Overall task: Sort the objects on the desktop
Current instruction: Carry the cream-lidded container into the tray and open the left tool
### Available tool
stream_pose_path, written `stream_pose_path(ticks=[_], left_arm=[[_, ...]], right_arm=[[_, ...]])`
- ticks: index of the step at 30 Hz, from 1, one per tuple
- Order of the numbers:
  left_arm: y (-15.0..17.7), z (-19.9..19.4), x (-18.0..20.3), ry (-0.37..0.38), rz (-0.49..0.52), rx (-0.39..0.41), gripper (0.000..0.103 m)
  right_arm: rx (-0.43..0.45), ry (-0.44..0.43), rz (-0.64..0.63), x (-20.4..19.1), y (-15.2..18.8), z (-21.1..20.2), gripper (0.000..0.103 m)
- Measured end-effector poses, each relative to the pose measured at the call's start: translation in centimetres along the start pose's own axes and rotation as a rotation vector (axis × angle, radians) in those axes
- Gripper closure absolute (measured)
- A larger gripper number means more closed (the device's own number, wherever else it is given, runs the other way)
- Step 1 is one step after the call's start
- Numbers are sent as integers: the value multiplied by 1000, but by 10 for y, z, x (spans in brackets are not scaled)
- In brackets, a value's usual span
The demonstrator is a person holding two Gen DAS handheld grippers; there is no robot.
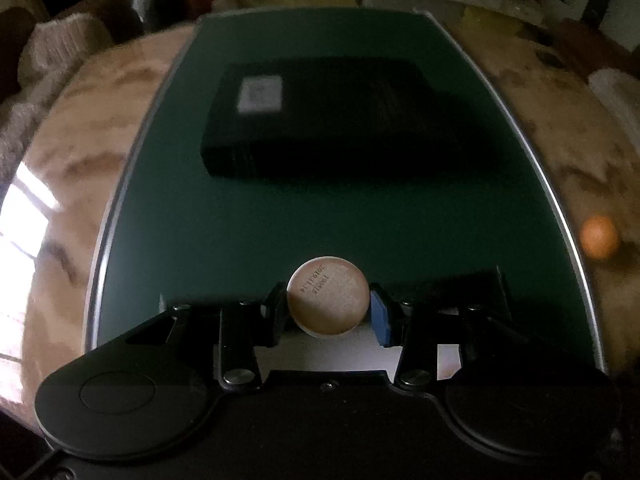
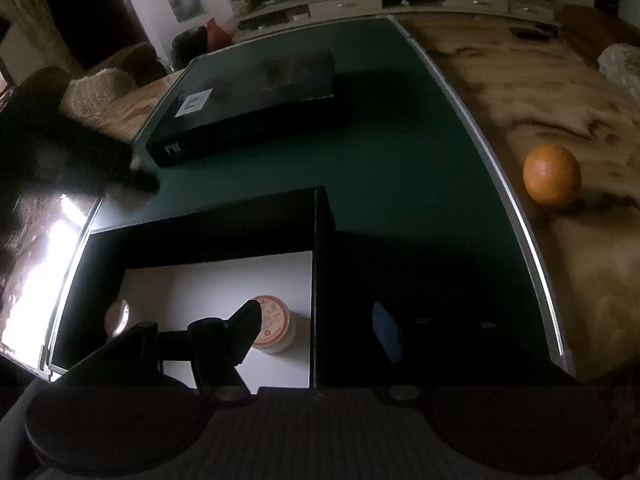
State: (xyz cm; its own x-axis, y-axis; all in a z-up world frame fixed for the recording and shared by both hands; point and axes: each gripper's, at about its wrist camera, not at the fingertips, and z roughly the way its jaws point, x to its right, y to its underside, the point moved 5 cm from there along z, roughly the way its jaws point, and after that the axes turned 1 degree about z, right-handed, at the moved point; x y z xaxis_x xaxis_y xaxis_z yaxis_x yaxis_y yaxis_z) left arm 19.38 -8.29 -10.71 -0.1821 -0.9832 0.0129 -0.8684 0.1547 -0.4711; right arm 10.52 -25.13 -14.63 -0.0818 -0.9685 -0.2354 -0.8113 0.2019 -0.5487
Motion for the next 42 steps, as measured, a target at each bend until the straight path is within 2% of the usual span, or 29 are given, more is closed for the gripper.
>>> stream_pose_path(ticks=[5,10,22,31,34,36,38,42], left_arm=[[39,11,8,16,-4,-65,62],[59,31,9,19,-18,-123,62],[70,55,9,7,-39,-152,62],[70,59,12,15,-44,-152,62],[70,58,12,13,-42,-150,52],[69,55,11,9,-47,-140,40],[69,47,9,11,-47,-123,32],[66,23,-7,24,-80,-99,27]], right_arm=[[-3,3,1,0,3,-1,37],[-10,3,-2,-1,6,-1,37],[-22,4,-7,-2,7,1,37],[-24,9,-9,-3,7,2,37],[-23,8,-10,-4,7,1,37],[-22,8,-11,-5,7,0,37],[-21,7,-13,-5,7,-1,35],[-23,17,-21,-9,6,-6,32]])
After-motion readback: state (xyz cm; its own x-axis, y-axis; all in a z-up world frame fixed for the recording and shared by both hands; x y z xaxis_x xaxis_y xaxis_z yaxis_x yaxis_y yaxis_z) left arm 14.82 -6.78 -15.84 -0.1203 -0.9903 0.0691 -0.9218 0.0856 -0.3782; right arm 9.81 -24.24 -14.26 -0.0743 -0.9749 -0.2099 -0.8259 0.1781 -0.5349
